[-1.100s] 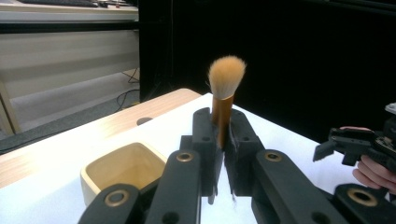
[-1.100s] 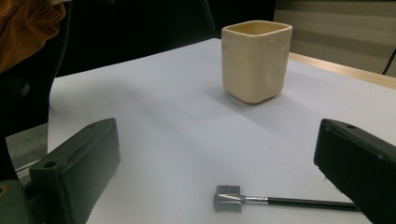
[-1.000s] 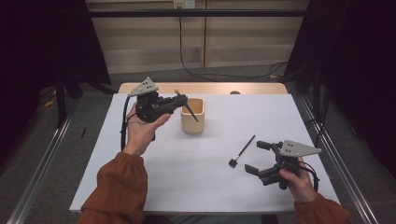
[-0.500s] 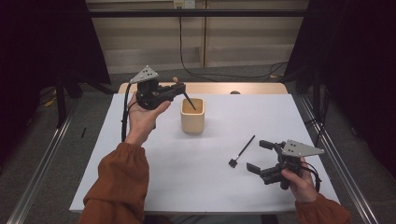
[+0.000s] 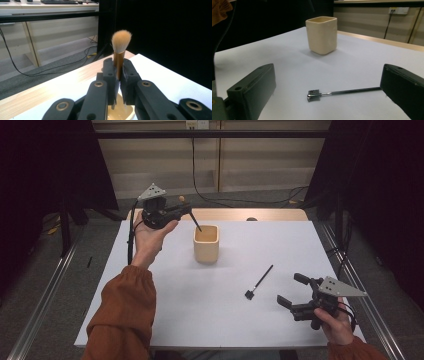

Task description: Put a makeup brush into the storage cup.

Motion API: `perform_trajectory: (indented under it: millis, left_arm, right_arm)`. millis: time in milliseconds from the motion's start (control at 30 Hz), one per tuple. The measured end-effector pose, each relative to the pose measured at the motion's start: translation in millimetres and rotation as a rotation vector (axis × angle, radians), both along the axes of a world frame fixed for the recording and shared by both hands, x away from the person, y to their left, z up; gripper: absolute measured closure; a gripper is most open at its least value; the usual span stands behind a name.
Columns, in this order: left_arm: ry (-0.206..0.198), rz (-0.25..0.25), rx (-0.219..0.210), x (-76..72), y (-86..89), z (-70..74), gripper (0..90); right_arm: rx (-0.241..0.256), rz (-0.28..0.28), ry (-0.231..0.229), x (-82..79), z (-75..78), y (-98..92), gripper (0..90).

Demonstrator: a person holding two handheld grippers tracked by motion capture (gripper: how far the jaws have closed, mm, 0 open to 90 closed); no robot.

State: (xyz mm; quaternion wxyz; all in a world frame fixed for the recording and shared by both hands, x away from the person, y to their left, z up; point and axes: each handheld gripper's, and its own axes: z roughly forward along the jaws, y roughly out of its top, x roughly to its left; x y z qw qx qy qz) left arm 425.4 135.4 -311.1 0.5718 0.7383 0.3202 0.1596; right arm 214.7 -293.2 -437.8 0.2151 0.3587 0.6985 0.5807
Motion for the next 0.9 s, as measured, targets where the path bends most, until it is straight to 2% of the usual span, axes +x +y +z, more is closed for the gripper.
perform_trajectory:
  millis: [67, 433, 533, 600, 767, 900]
  left_arm:
    - [0.013, 0.006, 0.004, 2.3, -0.3, -2.6, 84.0]
    - [0.033, 0.006, 0.032, 14.7, -8.1, -14.0, 84.0]
    - [0.034, 0.014, 0.035, 14.7, -9.4, -17.5, 84.0]
    - [0.038, 0.004, 0.052, 14.3, -10.5, -20.1, 84.0]
    - [0.037, -0.011, 0.052, 14.0, -15.7, -27.4, 84.0]
    - [0.053, -0.022, 0.066, 13.2, -18.8, -32.8, 83.9]
  right_arm:
    - [0.014, -0.022, -0.005, -0.2, -0.6, -1.4, 0.0]
    - [0.015, -0.021, 0.004, 3.4, -1.9, -1.6, 0.0]
    - [0.014, -0.014, 0.005, 3.5, -2.1, -1.4, 0.0]
    - [0.015, -0.011, 0.004, 3.4, -2.2, -1.3, 0.0]
    - [0.012, -0.006, 0.008, 3.8, -2.9, -0.5, 0.0]
    - [0.012, -0.008, 0.01, 3.8, -2.8, -0.7, 0.0]
